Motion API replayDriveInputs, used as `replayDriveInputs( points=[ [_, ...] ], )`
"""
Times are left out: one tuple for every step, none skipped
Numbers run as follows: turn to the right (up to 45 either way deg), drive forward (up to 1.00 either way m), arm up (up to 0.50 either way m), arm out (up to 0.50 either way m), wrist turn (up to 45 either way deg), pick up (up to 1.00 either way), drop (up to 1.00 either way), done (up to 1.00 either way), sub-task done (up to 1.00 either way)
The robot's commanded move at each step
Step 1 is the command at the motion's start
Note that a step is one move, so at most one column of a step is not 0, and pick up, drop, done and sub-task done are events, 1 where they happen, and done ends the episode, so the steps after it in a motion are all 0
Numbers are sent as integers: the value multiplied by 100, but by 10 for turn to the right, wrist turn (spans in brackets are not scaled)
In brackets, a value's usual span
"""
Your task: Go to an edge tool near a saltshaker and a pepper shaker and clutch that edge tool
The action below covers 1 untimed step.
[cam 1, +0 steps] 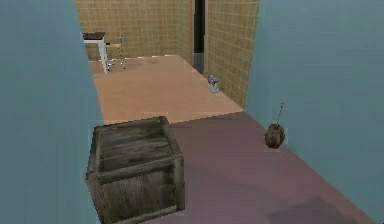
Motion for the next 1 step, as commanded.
replayDriveInputs(
  points=[
    [120, 0, 0, 0, 0, 0, 0, 0, 0]
  ],
)
